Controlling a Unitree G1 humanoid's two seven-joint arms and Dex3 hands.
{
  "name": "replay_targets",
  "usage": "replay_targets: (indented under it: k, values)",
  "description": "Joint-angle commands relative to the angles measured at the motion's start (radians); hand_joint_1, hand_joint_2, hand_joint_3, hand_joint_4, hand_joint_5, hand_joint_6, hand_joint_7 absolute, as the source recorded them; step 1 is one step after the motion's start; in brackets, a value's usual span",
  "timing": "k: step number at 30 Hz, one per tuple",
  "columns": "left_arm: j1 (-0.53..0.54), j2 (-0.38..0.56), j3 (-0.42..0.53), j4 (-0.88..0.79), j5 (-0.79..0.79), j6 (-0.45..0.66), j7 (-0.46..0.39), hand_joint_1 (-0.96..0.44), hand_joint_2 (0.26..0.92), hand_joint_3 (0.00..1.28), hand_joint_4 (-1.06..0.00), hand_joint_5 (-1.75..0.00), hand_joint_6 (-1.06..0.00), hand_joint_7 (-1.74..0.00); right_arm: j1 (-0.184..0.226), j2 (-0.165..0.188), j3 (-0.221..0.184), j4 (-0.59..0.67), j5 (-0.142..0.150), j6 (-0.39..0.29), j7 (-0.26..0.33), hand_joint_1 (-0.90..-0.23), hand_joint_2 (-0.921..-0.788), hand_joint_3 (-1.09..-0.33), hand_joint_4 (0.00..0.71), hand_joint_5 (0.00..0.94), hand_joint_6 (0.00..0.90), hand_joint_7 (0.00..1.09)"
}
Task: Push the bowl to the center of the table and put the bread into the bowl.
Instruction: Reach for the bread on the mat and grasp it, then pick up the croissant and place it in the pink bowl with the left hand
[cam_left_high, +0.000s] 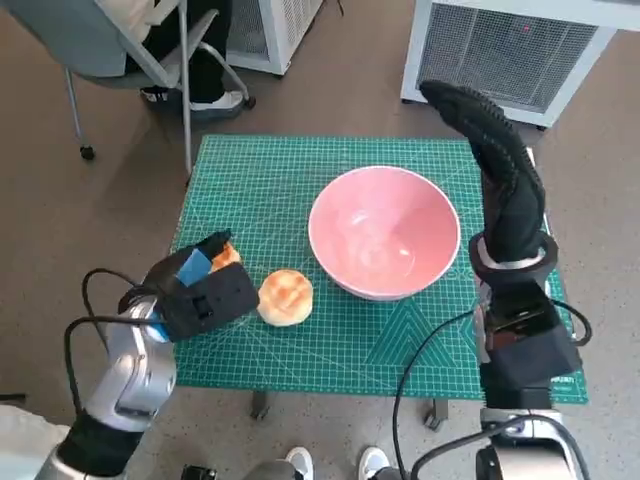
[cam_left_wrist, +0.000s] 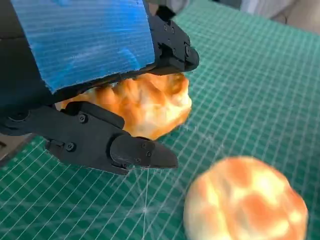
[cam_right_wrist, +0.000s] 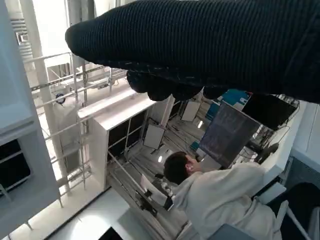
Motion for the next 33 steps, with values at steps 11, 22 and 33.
replay_targets:
  k: [11, 22, 33]
  values:
    - [0.038, -0.05, 0.069, 0.111, -0.025, -0.192, 0.168, 0.04, 0.921, 0.08, -0.67, -1.18, -0.64, -0.96, 0.033, 0.002, 0.005, -0.005, 0.007, 0.008, -0.002, -0.557, -0.921, -0.744, 0.306, 0.012, 0.011, 0.74]
    - [0.052, -0.046, 0.126, 0.082, -0.058, -0.283, 0.192, 0.0, 0.921, 0.08, -0.73, -1.21, -0.58, -1.1, 0.028, 0.003, 0.004, 0.005, 0.008, 0.003, -0.002, -0.559, -0.921, -0.745, 0.313, 0.015, 0.009, 0.73]
    - [0.041, -0.059, 0.183, -0.122, -0.071, -0.312, 0.201, 0.0, 0.921, 0.05, -0.76, -1.15, -0.6, -1.12, 0.026, -0.002, 0.003, 0.006, 0.02, -0.001, 0.007, -0.551, -0.921, -0.746, 0.314, 0.014, 0.01, 0.73]
